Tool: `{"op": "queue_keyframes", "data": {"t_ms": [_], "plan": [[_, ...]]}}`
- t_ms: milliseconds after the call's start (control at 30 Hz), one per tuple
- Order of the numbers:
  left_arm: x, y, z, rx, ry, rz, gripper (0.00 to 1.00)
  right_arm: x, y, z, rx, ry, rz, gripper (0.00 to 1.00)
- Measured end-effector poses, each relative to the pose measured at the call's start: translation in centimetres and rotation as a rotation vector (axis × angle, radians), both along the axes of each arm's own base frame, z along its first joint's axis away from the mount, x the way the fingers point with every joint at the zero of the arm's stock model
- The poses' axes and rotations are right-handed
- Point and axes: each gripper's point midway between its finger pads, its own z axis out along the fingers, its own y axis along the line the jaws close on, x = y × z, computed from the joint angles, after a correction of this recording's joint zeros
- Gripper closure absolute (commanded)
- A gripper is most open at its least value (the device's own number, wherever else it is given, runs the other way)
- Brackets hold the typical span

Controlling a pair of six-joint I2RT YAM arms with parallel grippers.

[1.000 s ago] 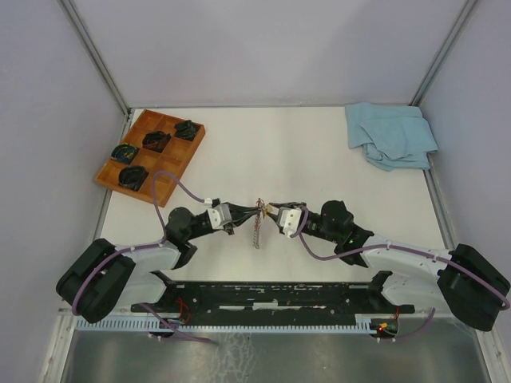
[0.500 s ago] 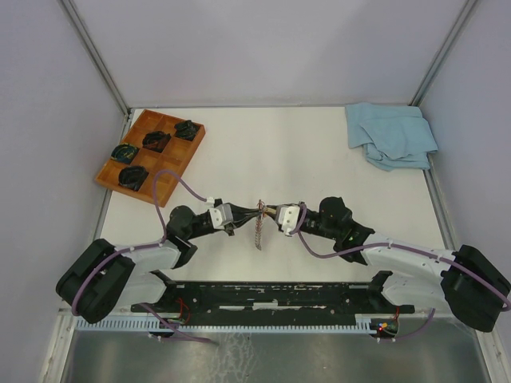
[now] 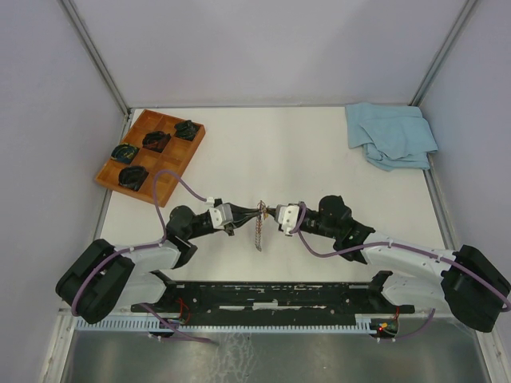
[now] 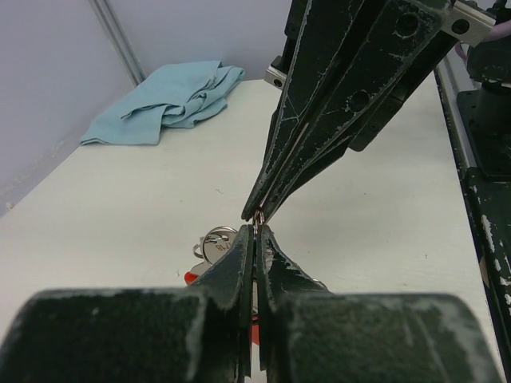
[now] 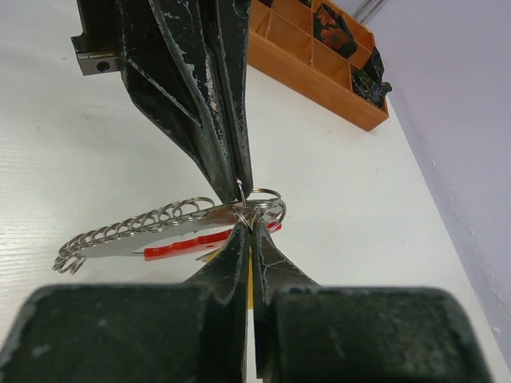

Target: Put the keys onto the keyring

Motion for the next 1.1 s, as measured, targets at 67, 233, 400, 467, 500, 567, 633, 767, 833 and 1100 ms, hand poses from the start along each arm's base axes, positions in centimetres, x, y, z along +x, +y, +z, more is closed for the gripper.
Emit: {"op": "queue_keyframes", "data": {"t_ms": [67, 233, 400, 467, 500, 567, 633, 767, 833, 1100], "plan": [[0.1, 0.0, 0.0, -0.002, 0.001, 0.006, 0.97, 0.0, 0.0, 0.0, -0.003, -0.002, 0.001, 0.99], [0.4, -0.1, 0.1, -0.015, 0.014, 0.025, 0.97, 0.1, -0.1, 0.0, -0.015, -0.032, 0.003, 0.99], [0.8, -0.2, 0.5, -0.055, 0.064, 0.056, 0.97, 0.4, -0.2, 0.2, -0.025, -0.072, -0.002, 0.99], [1.0, -0.2, 0.7, -0.068, 0.075, 0.070, 0.97, 0.6, -0.3, 0.4, -0.028, -0.087, -0.010, 0.99], [1.1, -0.2, 0.7, -0.075, 0.083, 0.079, 0.97, 0.6, -0.3, 0.4, -0.030, -0.093, -0.011, 1.00], [1.3, -0.2, 0.9, -0.092, 0.105, 0.094, 0.97, 0.6, -0.3, 0.6, -0.033, -0.109, -0.013, 1.00], [1.4, -0.1, 1.1, -0.110, 0.128, 0.108, 0.97, 0.6, -0.3, 0.7, -0.040, -0.131, -0.016, 0.99], [1.7, 0.0, 1.3, -0.146, 0.196, 0.135, 0.97, 0.8, -0.3, 0.8, -0.057, -0.172, -0.026, 0.99], [1.8, 0.0, 1.5, -0.168, 0.226, 0.148, 0.97, 0.8, -0.2, 0.9, -0.068, -0.197, -0.029, 0.99], [2.0, 0.2, 2.2, -0.231, 0.302, 0.163, 0.97, 0.8, 0.0, 1.2, -0.069, -0.227, -0.032, 0.91]]}}
